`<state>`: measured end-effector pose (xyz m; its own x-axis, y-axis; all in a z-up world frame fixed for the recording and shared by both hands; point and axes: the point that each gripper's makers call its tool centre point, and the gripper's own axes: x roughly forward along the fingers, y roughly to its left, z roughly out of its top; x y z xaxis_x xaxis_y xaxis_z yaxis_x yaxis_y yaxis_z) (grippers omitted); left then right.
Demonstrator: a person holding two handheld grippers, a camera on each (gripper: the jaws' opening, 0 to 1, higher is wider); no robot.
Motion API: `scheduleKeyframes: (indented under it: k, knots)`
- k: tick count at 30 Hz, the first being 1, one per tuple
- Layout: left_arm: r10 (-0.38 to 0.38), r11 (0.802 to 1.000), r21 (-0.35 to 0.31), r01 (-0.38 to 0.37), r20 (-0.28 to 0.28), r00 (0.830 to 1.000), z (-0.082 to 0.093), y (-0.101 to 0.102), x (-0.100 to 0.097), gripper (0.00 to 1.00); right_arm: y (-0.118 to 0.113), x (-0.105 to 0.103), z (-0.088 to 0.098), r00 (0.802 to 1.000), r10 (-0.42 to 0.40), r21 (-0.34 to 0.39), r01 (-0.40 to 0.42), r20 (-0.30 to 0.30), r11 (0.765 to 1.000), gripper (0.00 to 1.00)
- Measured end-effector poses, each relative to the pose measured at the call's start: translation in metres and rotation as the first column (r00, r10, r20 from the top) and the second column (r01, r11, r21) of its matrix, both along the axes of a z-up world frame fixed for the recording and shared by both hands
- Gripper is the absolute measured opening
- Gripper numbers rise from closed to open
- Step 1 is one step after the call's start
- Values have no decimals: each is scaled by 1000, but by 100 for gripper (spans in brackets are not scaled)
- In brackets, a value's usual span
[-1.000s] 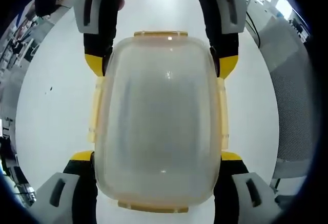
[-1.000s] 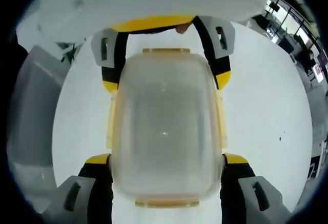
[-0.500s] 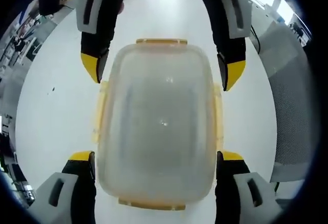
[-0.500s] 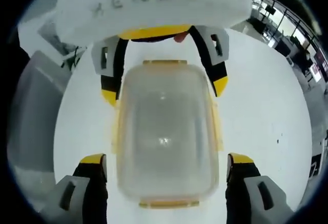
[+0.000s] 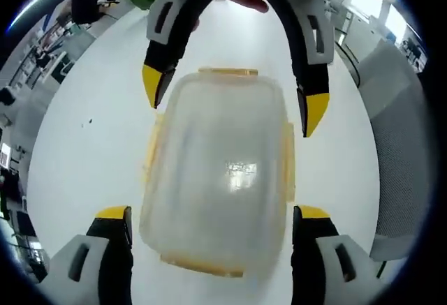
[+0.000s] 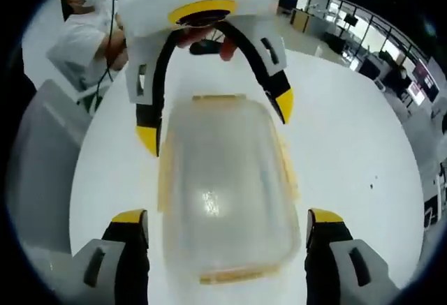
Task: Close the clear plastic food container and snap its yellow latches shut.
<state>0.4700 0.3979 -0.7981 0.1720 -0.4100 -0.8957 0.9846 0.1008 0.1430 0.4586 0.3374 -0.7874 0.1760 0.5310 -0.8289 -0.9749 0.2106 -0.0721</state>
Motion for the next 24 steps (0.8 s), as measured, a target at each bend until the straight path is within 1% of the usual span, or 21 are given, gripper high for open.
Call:
scheduleKeyframes:
  k: [1,3,5,7,10,12,13,14,15,16,17,18,19,20,21,22,24]
  knots:
    - [14,1000,-14,-14,2,1000,1,1,0,96,0,1,1,1000,-8,6,8,6,1000,94]
    - [38,999,-36,-38,5,999,1,2,0,96,2,1,5,999,-46,62,44,23,997,94]
    - [78,993,-92,-77,9,997,4,-1,1,96,2,2,8,997,-57,85,53,48,995,95]
    - [95,988,-122,-93,9,995,6,-2,-1,96,3,3,10,993,-107,129,101,46,986,95]
    - [129,980,-155,-125,15,992,7,0,-3,96,6,1,13,987,-153,186,142,45,972,95]
    - [161,969,-194,-155,14,987,9,0,-2,96,6,2,15,981,-184,220,167,60,961,95]
    - [193,956,-227,-188,2,981,10,0,-2,96,7,2,17,977,-202,248,179,73,952,95]
    - [215,947,-244,-211,-9,977,11,0,-3,97,9,2,20,974,-215,281,188,70,941,95]
    - [231,933,-279,-228,-21,973,14,0,-3,97,8,0,20,970,-239,299,212,54,930,96]
    - [240,925,-297,-235,-21,970,16,1,-3,97,7,-1,19,967,-249,303,222,53,927,96]
    - [251,922,-302,-244,-16,968,16,4,-2,97,5,-1,18,963,-264,308,236,52,922,96]
    - [268,912,-317,-260,-18,963,17,5,-2,97,5,-2,18,958,-284,324,254,49,912,96]
    - [279,903,-333,-271,-24,960,18,6,-3,97,4,-2,19,951,-306,342,272,49,900,96]
    - [298,890,-354,-288,-25,954,20,7,-2,97,3,0,21,943,-327,359,286,57,889,96]
    - [311,882,-364,-299,-26,950,21,8,-2,97,3,0,23,937,-344,375,301,51,877,97]
    - [328,868,-383,-315,-32,944,21,9,-2,97,3,1,25,928,-369,400,322,46,858,97]
    - [352,848,-408,-337,-41,935,23,10,-2,98,0,3,26,913,-406,420,352,42,836,97]
